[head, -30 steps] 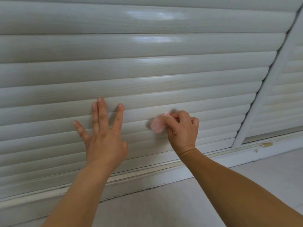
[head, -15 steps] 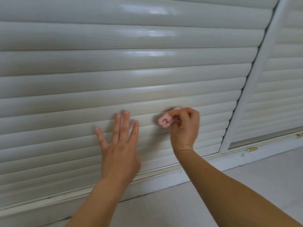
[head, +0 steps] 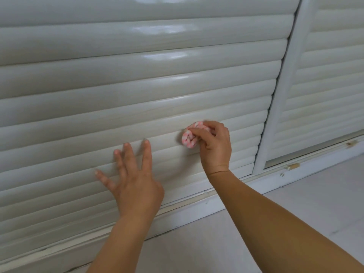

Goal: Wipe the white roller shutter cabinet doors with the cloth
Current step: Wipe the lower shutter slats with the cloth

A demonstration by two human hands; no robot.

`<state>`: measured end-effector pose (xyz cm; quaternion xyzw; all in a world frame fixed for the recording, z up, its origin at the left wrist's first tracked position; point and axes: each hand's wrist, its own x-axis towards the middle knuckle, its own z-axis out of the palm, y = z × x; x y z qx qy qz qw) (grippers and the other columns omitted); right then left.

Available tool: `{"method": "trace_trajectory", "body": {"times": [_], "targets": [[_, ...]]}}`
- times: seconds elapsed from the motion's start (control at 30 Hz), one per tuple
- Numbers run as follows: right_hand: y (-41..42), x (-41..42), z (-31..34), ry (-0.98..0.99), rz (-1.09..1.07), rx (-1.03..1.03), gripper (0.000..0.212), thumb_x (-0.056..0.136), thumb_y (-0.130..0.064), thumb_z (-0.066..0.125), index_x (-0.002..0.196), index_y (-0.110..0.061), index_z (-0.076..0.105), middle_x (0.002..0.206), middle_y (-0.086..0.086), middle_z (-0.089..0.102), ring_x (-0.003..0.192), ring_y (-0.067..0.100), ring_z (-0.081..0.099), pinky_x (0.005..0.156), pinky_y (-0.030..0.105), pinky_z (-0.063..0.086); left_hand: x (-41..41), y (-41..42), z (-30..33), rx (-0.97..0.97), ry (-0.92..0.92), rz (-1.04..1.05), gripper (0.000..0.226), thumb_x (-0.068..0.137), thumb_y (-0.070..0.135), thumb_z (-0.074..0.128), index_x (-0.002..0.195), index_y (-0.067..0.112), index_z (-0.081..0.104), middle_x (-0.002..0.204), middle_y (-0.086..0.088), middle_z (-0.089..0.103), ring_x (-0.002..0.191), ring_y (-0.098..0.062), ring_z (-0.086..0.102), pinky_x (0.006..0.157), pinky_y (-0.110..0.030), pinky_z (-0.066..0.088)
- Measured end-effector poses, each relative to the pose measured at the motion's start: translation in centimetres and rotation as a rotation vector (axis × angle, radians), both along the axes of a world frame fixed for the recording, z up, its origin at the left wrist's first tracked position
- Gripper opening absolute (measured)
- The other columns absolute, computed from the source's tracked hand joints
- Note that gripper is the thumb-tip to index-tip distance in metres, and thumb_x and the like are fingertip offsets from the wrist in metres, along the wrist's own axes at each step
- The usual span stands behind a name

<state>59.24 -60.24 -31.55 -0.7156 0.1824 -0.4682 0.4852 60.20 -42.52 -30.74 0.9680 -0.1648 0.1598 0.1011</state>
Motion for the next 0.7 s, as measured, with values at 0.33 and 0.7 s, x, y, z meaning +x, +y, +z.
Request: {"method": "trace_trajectory", "body": {"times": [0.33, 0.7], "targets": [[-6.3, -0.1, 1.7, -0.498, -0.251, 0.898, 0.027, 0.084, 0.002, 0.052, 0.085, -0.011, 0.075, 0.092, 0.012, 0.068, 0.072, 0.018, 0.056, 0.067, 0.024, 0.044, -0.2, -1.5, 0.3, -0.057, 0.037, 0.025, 0.098, 0.084, 0.018, 0.049, 0.138, 0.04, -0.03, 0.151, -0.016, -0.02, 0.14, -0.035, -0.019, 0.104, -0.066, -0.009], [5.4, 0.9, -1.4, 0.071, -0.014, -0.143, 0.014, 0.086, -0.054, 0.057, 0.089, -0.041, 0.06, 0.1, -0.01, 0.057, 0.085, 0.0, 0.054, 0.083, 0.023, 0.045, 0.1, -3.6, 0.3, -0.149, 0.081, 0.053, 0.093, 0.083, 0.024, 0.052, 0.143, 0.043, -0.016, 0.149, -0.025, -0.017, 0.137, -0.043, -0.022, 0.105, -0.064, -0.011]]}}
